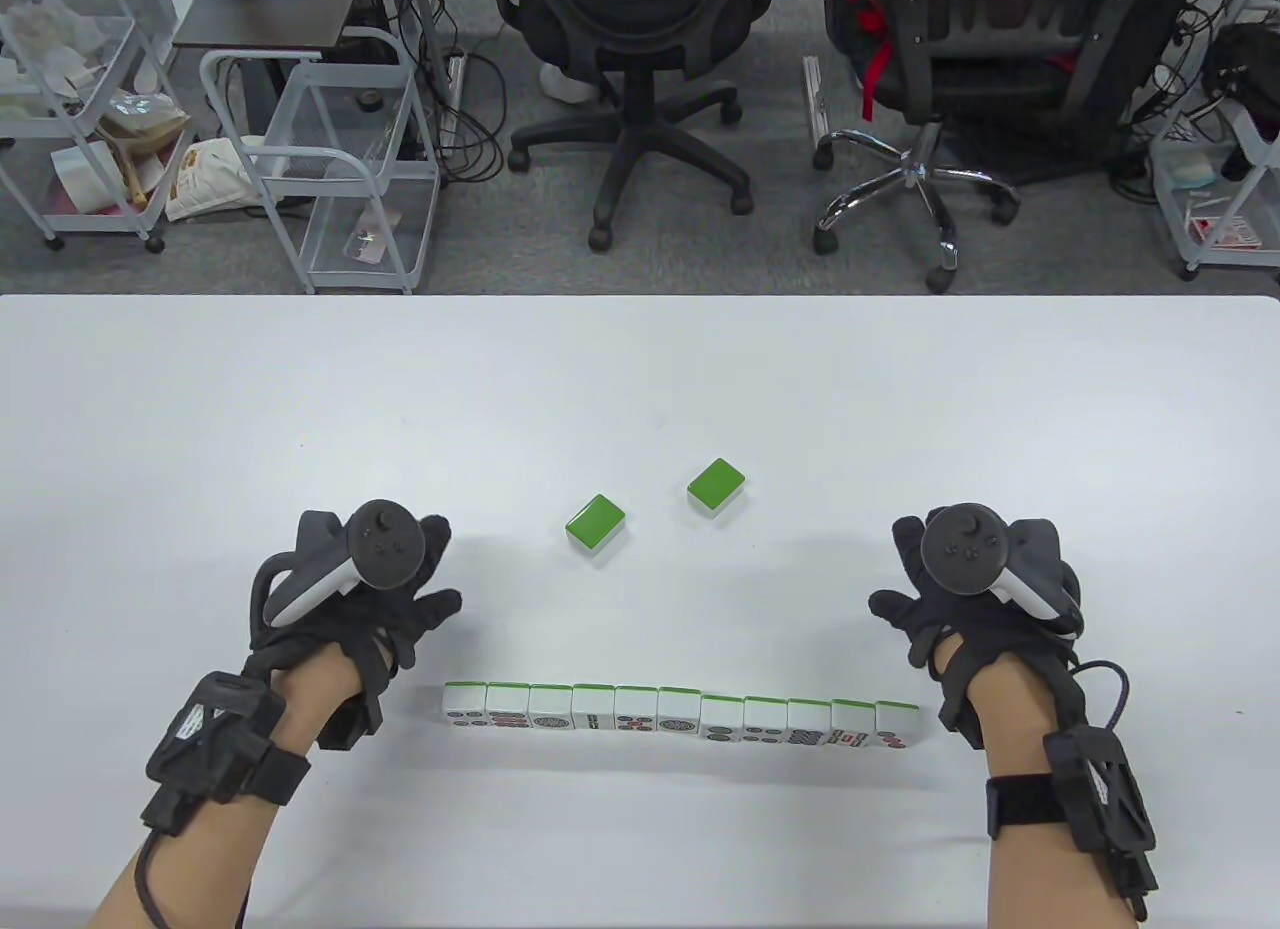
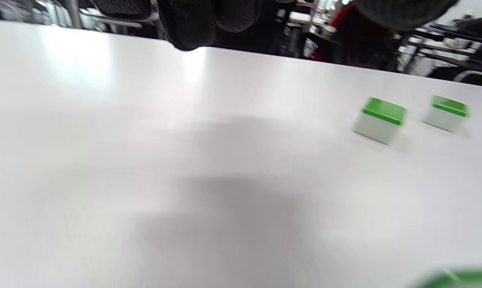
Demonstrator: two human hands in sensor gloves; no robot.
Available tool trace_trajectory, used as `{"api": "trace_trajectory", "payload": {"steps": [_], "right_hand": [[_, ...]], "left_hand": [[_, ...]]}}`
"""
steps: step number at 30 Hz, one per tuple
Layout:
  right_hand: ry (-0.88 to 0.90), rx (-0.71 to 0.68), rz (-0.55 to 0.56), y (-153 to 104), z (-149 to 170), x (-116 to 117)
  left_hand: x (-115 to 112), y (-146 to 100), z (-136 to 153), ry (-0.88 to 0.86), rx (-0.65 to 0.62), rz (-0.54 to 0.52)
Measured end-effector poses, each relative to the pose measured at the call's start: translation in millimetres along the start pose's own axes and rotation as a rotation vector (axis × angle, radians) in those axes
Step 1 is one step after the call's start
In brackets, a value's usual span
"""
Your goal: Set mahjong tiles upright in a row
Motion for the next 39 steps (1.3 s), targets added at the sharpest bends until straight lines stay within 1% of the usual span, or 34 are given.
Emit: {"api": "trace_trajectory", "payload": {"steps": [4,6,8,9,11,12,15,18,20,21,23,24,28,30,32,34,37,39], "right_hand": [[-0.01,-0.012,0.009,-1,-8,1],[-0.009,-0.018,0.009,-1,-12,3],[-0.008,-0.022,0.023,0,-16,4],[-0.001,-0.023,0.032,1,-19,5],[0.009,-0.027,0.041,2,-28,7],[0.011,-0.032,0.05,3,-36,8],[0.006,-0.047,0.073,5,-57,7],[-0.047,-0.046,0.054,13,-83,5],[-0.133,-0.047,0.035,22,-100,4],[-0.161,-0.033,0.024,32,-110,3],[-0.157,0.004,0.012,48,-123,6],[-0.186,0.02,0.016,57,-129,9],[-0.288,0.068,-0.035,95,-150,33],[-0.337,0.093,-0.077,108,-154,44],[-0.408,0.099,-0.063,123,-159,53],[-0.432,0.09,-0.07,133,-165,59],[-0.413,0.08,-0.097,148,-177,70],[-0.461,0.089,-0.115,154,-180,75]], "left_hand": [[-3,16,4,-0.087,0.081,-0.027],[-9,22,3,-0.068,0.087,-0.008],[-12,23,2,-0.06,0.094,-0.031],[-13,23,1,-0.038,0.089,-0.023],[-11,22,1,-0.047,0.086,-0.022],[-10,21,1,-0.069,0.082,-0.029],[-8,19,1,-0.064,0.076,-0.029],[-6,17,2,-0.06,0.073,-0.037],[-6,16,3,-0.068,0.072,-0.042],[-6,15,3,-0.07,0.069,-0.038],[-8,14,4,-0.062,0.065,-0.024],[-8,14,4,-0.057,0.065,-0.022],[-5,12,6,-0.058,0.061,-0.031],[-4,13,7,-0.06,0.057,-0.034],[-4,13,8,-0.046,0.051,-0.025],[-3,13,8,-0.024,0.056,-0.031],[-1,13,8,-0.018,0.053,-0.035],[-2,14,8,-0.025,0.049,-0.034]]}}
Point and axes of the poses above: the tracker on the back of each hand, its own z axis roughly to the little-finger side, its own y axis roughly from the wrist to the fingertips, x = y × z, the point moved 5 cm from there along y, roughly from the wrist to the fingertips, and after that the axes turned 4 degrees about x, right-handed, at the moved point
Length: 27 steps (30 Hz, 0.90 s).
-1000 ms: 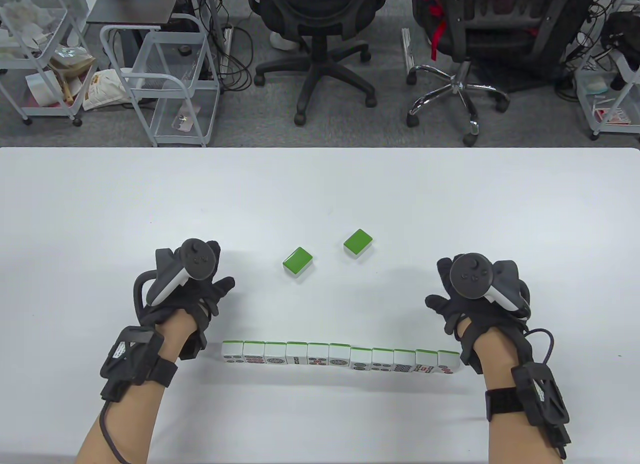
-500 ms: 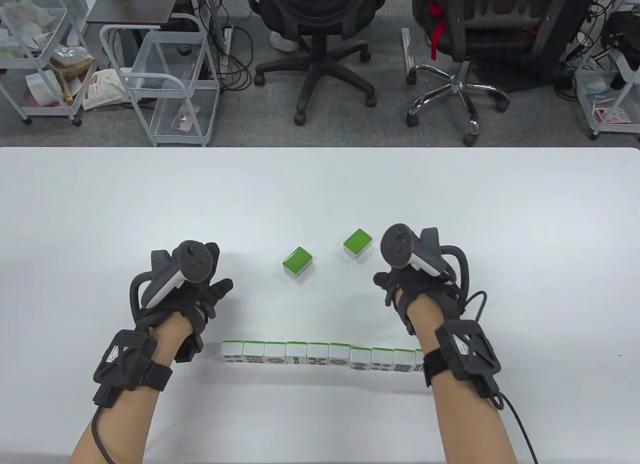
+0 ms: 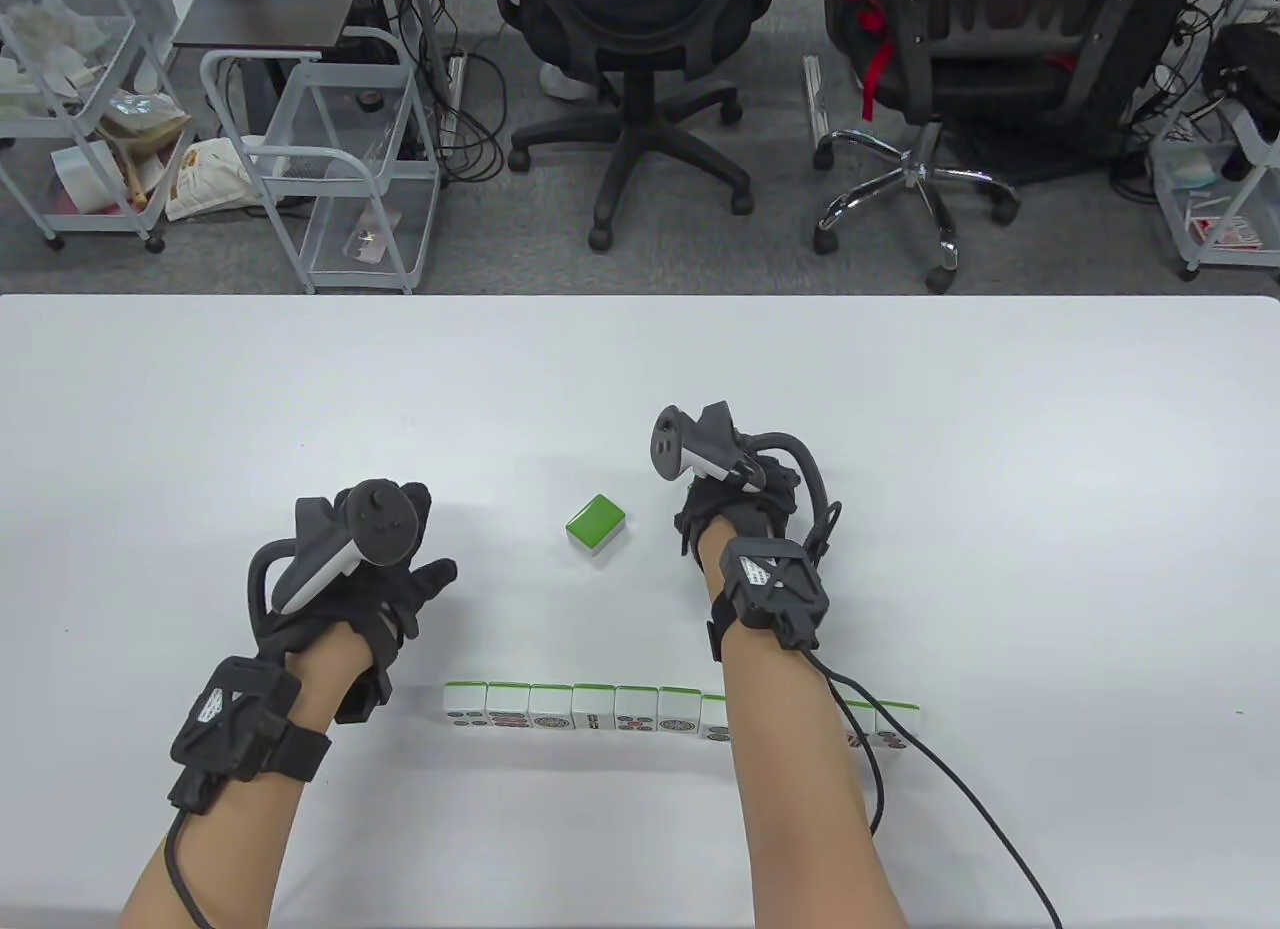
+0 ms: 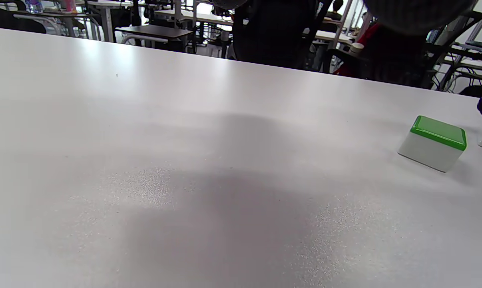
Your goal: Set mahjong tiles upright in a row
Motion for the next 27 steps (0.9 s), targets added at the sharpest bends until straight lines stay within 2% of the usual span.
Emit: {"api": "trace_trajectory", "payload": {"steps": [2,5,8,10,13,18,22,27], "right_hand": [[-0.021,0.002,0.025,4,-4,1],[-0.081,-0.009,0.132,5,-7,-4],[-0.035,-0.041,0.122,3,-5,-4],[0.072,-0.064,0.08,-2,6,-5],[0.187,-0.122,0.071,-20,30,-12],[0.22,-0.211,0.068,-59,74,-11],[0.212,-0.26,-0.041,-91,114,12],[0.208,-0.236,-0.148,-113,162,41]], "left_hand": [[-1,-1,-1,0.015,-0.009,0.003],[-2,0,-1,0.044,-0.008,-0.002],[-4,1,-1,0.037,-0.006,0.007],[-4,0,0,0.036,-0.006,0.009],[-4,0,1,0.033,-0.006,0.012],[-5,-2,0,0.028,-0.018,0.011],[-6,-4,-2,0.036,-0.024,0.015],[-10,-5,-4,0.049,-0.027,0.03]]}}
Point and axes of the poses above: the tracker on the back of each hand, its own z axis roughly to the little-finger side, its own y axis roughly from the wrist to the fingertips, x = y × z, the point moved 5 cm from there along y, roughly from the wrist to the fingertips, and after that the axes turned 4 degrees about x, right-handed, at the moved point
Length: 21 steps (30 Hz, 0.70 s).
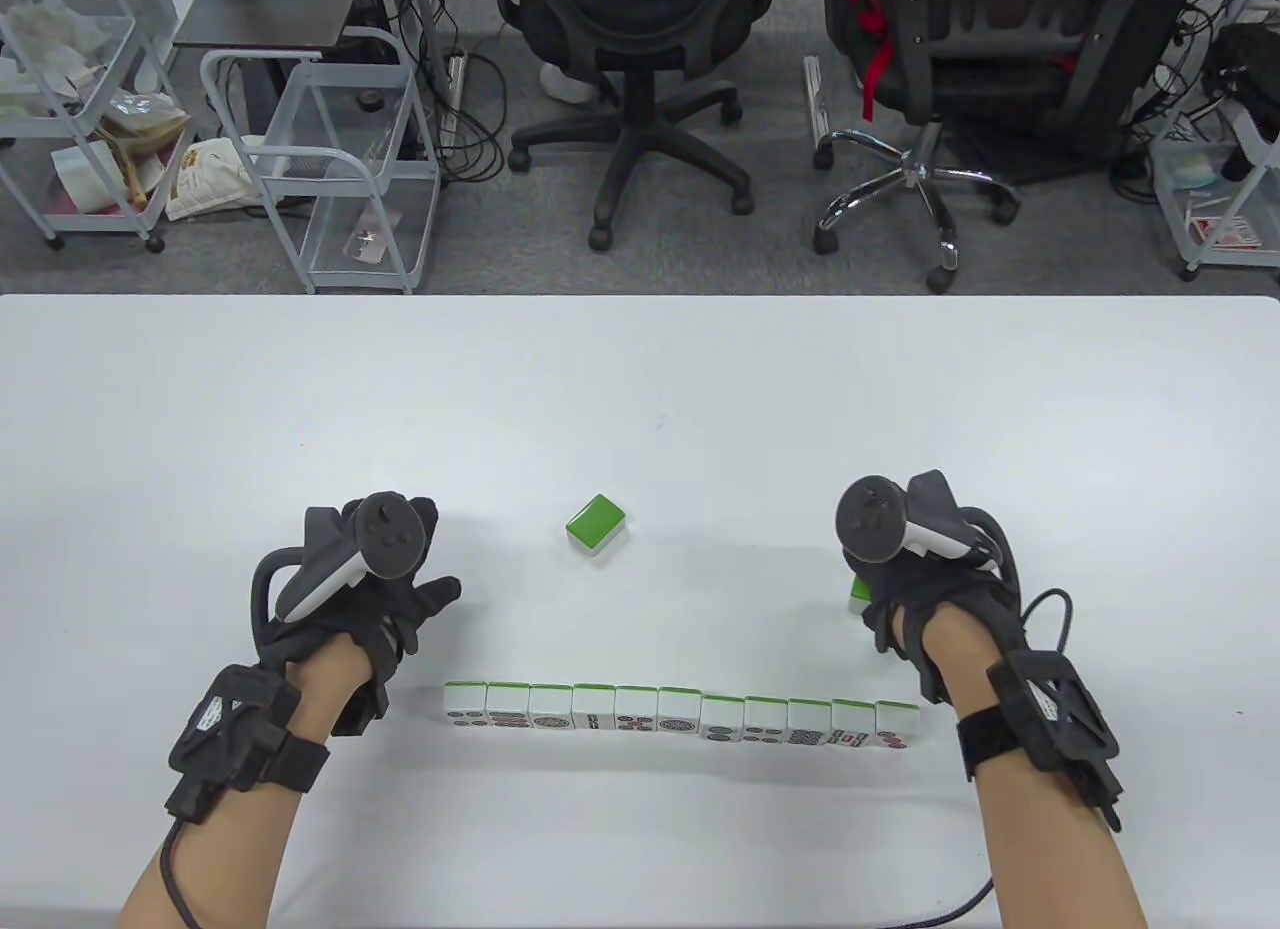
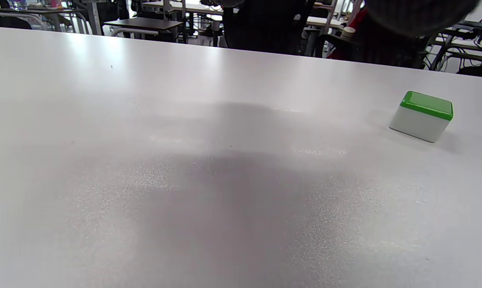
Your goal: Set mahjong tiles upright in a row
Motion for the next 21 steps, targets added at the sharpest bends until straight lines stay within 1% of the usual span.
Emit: {"api": "trace_trajectory", "payload": {"steps": [2,4,7,9,12,14,18,21], "right_hand": [[0.019,0.028,-0.113,-10,18,15],[0.03,0.062,-0.192,-20,33,26],[0.069,0.091,-0.327,-32,45,44],[0.118,0.078,-0.378,-35,48,55],[0.158,0.041,-0.423,-34,45,67],[0.169,0.022,-0.438,-33,43,72],[0.178,0.011,-0.439,-32,41,71],[0.227,-0.011,-0.433,-31,42,70]], "left_hand": [[0,-1,0,0.0,-0.001,0.002],[0,-1,0,0.001,-0.001,0.002],[0,-1,0,0.0,0.002,0.004],[-1,-2,0,0.003,0.003,0.008],[-2,-2,0,0.01,0.002,0.012],[-2,-3,0,0.012,0.003,0.013],[-3,-3,0,0.013,0.006,0.016],[-3,-4,1,0.011,0.008,0.018]]}}
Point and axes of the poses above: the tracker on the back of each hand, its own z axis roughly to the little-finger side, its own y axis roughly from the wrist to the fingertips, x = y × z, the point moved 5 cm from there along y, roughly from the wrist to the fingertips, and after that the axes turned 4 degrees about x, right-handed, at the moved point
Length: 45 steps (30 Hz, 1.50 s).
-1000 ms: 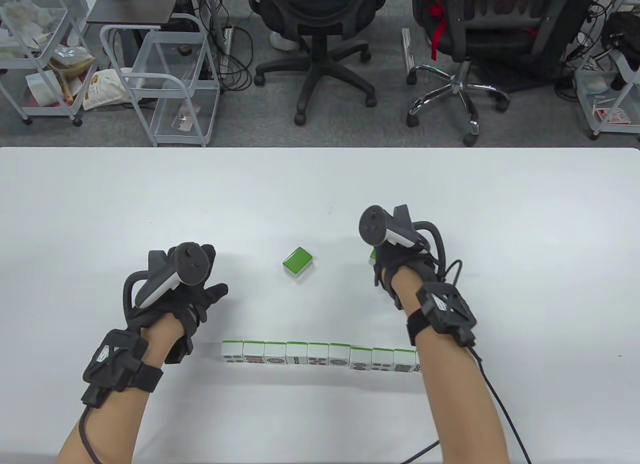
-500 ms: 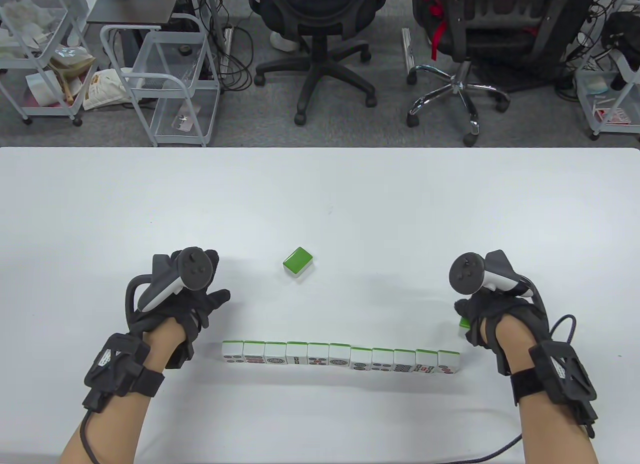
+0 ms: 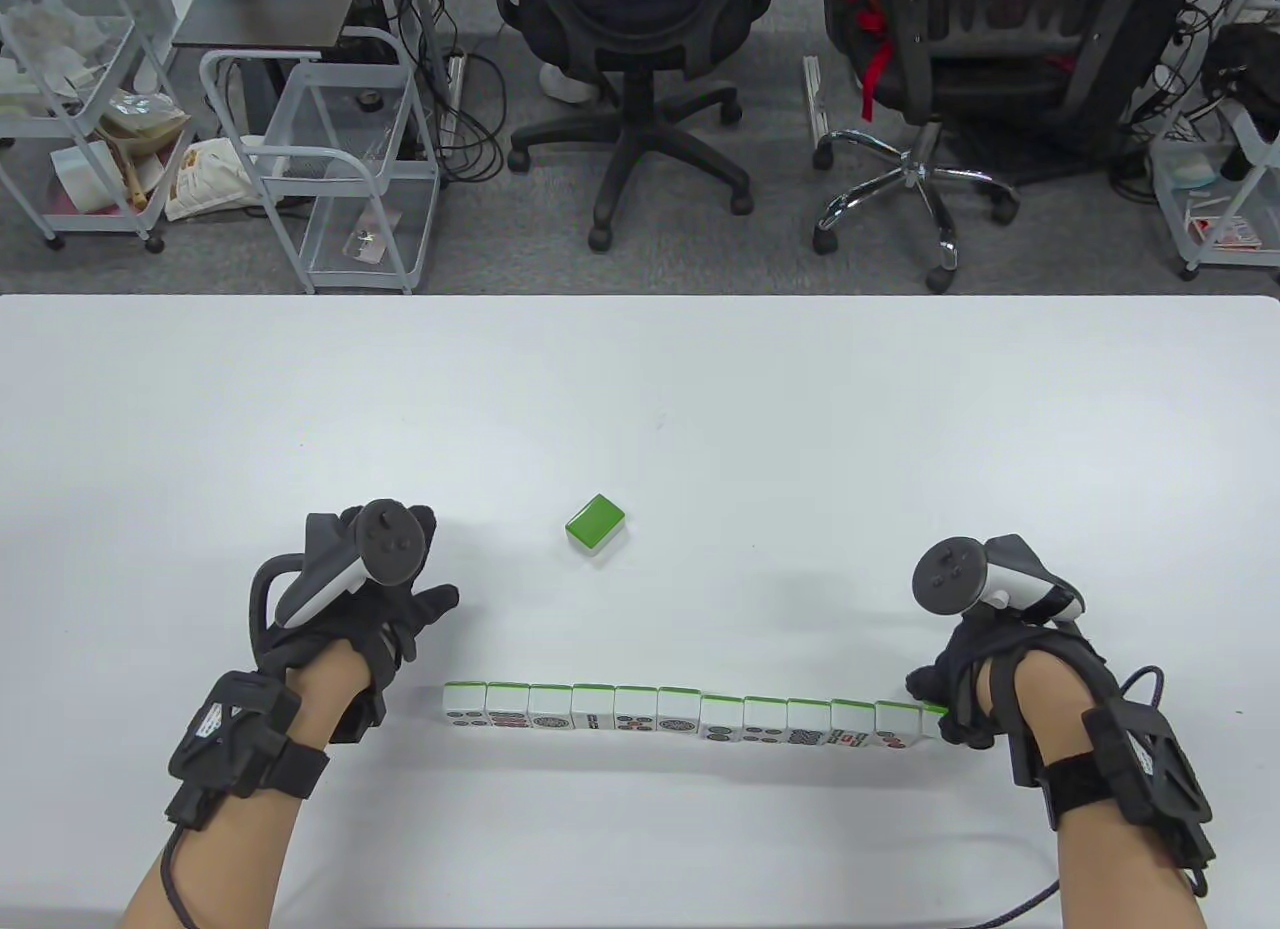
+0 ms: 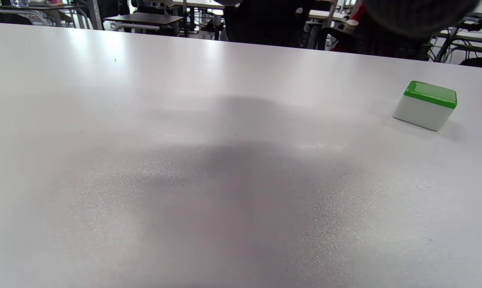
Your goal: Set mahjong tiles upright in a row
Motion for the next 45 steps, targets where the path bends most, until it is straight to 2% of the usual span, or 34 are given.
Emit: {"api": "trace_trajectory", "payload": {"steps": [9,16,20,22,26,31,36,38,40,45], "right_hand": [[0.18,-0.078,0.08,2,19,-14],[0.226,-0.091,0.109,-1,26,-20],[0.179,-0.08,0.26,-26,13,-44],[0.108,-0.019,0.396,-41,2,-59],[-0.005,0.066,0.568,-58,-17,-77],[0.01,0.084,0.76,-63,-34,-89],[-0.002,0.068,0.88,-53,-39,-82],[0.03,0.057,0.87,-45,-38,-76],[0.028,0.065,0.812,-37,-38,-71],[0.027,0.064,0.794,-31,-36,-70]], "left_hand": [[-1,-1,1,-0.001,0.005,0.01],[-2,-1,1,-0.004,0.005,0.01],[-1,-1,2,-0.01,0.004,0.007],[-1,-1,2,-0.012,0.005,0.008],[-2,-1,1,-0.009,0.004,0.01],[-3,-1,0,-0.005,-0.001,0.012],[-6,1,0,0.004,-0.003,0.013],[-10,3,-1,0.01,-0.001,0.019],[-14,5,-4,0.028,0.0,0.029],[-13,8,-13,0.021,-0.03,0.039]]}}
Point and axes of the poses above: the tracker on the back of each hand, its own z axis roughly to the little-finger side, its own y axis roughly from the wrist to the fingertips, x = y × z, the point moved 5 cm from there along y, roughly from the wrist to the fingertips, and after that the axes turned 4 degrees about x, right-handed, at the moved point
